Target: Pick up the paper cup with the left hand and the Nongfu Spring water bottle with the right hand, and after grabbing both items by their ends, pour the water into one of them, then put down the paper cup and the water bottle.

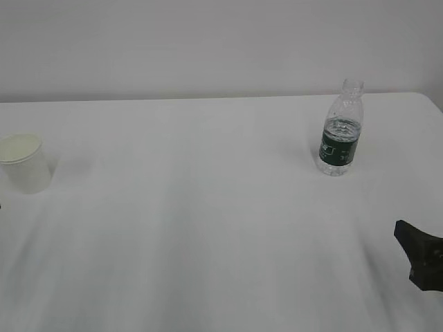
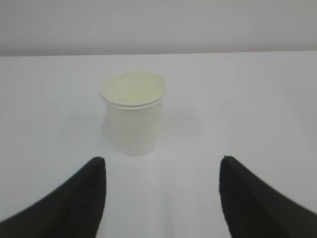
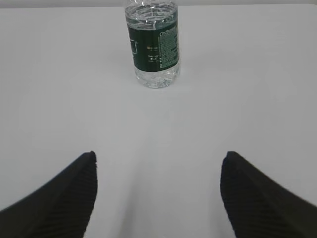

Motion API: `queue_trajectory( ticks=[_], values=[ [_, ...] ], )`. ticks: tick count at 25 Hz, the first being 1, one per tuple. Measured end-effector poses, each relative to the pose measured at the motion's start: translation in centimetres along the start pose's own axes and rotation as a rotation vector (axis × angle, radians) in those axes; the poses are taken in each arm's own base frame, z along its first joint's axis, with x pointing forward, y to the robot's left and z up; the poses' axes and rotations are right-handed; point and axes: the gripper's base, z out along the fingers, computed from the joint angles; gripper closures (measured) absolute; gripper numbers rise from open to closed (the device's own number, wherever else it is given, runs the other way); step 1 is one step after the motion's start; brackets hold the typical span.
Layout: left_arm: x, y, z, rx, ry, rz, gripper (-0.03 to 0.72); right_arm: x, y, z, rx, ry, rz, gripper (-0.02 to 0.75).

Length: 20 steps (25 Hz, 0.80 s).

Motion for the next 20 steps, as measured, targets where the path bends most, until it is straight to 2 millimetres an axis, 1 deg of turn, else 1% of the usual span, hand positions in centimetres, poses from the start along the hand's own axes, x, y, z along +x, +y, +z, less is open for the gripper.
queue_trajectory(
  ticks=[4,9,12,16,20],
  values=[
    [0.0,-0.6,0.0,0.068,-0.003,0.029,0.175,0.0,0.1,0.0,-0.010,0.000,-0.004,0.148],
    [0.0,-1.8,-0.1,0.193,-0.007,0.086,0.175,0.0,0.3,0.0,-0.033,0.001,-0.015,0.148],
    [-0.1,-2.0,0.0,0.213,-0.009,0.094,0.175,0.0,0.5,0.0,-0.052,0.001,-0.024,0.148],
    [-0.2,-2.1,0.8,0.203,-0.006,0.090,0.176,0.0,0.5,0.0,-0.058,0.001,-0.027,0.148],
    [-0.1,-2.0,1.6,0.175,0.004,0.079,0.195,0.0,0.5,0.0,-0.060,0.001,-0.027,0.148]
  ],
)
